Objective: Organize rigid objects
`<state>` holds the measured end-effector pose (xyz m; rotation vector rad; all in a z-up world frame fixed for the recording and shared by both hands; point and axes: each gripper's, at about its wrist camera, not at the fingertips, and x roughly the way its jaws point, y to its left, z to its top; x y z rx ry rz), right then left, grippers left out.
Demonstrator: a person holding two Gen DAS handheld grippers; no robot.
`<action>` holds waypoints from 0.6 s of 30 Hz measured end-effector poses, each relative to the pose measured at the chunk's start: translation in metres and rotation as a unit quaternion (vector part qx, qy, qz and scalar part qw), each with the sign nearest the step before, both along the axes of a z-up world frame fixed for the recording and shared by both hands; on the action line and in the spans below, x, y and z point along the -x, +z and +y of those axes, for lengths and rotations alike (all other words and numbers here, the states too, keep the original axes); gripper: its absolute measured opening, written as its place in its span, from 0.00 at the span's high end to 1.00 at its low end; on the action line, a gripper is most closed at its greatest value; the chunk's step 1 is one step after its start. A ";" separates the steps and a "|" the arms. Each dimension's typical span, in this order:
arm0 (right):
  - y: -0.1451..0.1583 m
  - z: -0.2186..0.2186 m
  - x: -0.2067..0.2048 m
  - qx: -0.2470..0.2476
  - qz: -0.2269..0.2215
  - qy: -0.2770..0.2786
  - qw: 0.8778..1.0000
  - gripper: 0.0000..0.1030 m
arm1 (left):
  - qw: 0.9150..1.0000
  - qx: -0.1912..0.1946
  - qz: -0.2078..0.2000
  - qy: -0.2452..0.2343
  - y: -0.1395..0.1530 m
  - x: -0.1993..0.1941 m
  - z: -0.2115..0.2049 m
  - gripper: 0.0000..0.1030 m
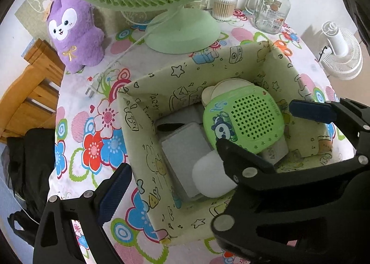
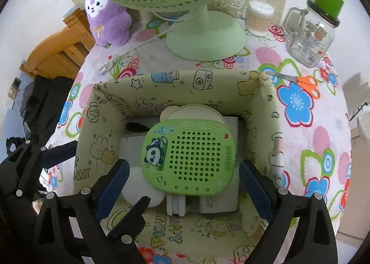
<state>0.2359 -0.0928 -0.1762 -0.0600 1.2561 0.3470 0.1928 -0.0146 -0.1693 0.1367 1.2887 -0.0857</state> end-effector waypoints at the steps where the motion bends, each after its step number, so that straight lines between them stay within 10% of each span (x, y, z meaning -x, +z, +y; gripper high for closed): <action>1: 0.002 -0.001 0.001 0.002 -0.002 -0.003 1.000 0.06 | 1.000 0.002 -0.002 0.000 0.002 0.001 0.000 0.05; 18: 0.038 -0.025 0.040 0.034 -0.030 -0.066 0.997 0.06 | 0.999 0.025 -0.034 0.014 0.028 0.028 0.007 0.05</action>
